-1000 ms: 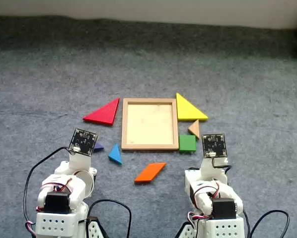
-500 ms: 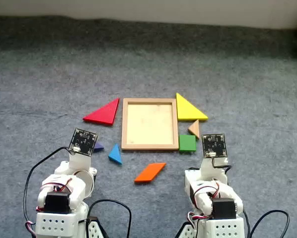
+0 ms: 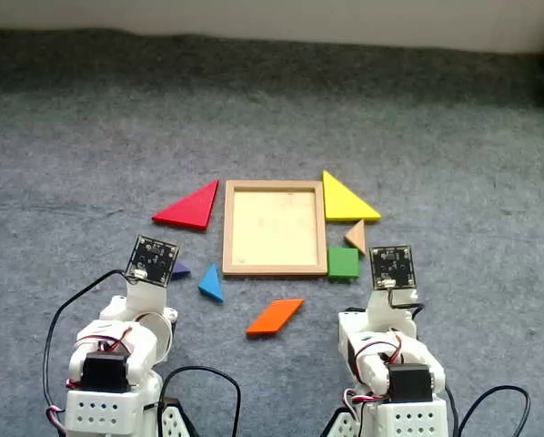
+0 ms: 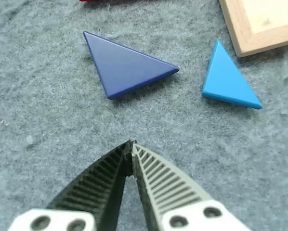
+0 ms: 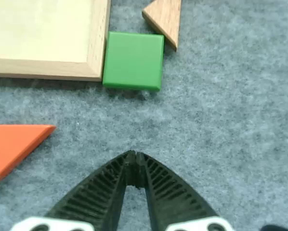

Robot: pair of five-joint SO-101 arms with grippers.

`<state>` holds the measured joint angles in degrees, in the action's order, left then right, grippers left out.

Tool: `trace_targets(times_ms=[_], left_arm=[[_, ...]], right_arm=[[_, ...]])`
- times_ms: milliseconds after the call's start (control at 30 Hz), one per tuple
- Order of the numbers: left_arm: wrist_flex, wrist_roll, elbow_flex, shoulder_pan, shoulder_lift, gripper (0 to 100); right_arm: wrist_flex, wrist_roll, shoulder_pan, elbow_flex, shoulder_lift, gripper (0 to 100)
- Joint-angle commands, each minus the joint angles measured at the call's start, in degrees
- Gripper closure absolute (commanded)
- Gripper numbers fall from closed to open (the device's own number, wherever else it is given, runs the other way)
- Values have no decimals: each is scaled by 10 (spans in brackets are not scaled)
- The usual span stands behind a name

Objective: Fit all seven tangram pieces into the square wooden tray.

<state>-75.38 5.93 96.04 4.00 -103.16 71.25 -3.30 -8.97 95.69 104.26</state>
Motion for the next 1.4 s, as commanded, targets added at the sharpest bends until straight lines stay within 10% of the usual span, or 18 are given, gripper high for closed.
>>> trace_targets(times_ms=[0,1367], left_arm=[[-3,5,11,8,-4,993],[3,5,-102,11,-7,993]], right_arm=[[4,-7,3,72,8,982],[0,-7,5,67,9,982]])
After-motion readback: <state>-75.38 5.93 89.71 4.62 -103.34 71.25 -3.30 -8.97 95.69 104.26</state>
